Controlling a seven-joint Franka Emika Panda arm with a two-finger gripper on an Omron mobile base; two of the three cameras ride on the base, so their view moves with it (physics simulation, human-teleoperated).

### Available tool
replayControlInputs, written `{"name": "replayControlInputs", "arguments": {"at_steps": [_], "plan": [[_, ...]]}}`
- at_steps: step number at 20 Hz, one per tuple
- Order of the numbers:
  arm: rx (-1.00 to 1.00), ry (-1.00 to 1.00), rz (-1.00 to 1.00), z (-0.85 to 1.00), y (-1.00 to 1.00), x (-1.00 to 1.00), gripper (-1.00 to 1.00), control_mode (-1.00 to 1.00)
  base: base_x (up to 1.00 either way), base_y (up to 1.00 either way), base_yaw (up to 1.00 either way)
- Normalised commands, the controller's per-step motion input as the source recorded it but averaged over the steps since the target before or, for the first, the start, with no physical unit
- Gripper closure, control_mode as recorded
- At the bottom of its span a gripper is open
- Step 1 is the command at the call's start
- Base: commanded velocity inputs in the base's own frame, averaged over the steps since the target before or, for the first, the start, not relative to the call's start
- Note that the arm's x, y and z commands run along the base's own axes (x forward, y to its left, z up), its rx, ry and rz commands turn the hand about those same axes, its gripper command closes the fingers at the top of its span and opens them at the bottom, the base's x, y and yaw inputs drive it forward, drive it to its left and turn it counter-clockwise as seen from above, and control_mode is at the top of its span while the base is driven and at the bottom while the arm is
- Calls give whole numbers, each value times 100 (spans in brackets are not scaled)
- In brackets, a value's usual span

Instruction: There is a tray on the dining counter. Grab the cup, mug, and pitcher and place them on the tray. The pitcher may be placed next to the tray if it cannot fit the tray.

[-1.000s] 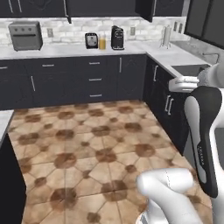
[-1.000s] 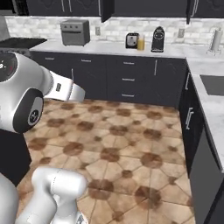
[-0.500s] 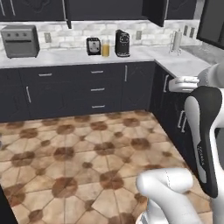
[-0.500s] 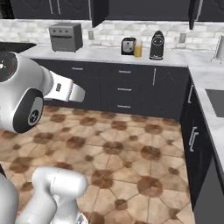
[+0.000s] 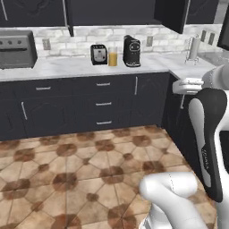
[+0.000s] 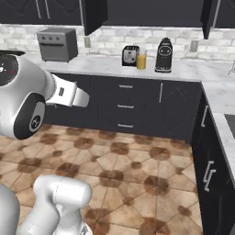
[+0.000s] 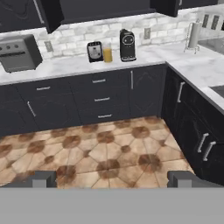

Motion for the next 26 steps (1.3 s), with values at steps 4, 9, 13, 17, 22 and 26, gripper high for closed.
{"name": "replayControlInputs", "arguments": {"at_steps": [4,9,13,17,22,26], "plan": [[0,0,0,0,0,0,-100,100,100,-18,0],[0,0,0,0,0,0,-100,100,100,-22,0],[0,0,0,0,0,0,-100,100,100,-18,0],[0,0,0,0,0,0,-100,100,100,-15,0],[0,0,0,0,0,0,-100,100,100,-3,0],[0,0,0,0,0,0,-100,100,100,-3,0]]}}
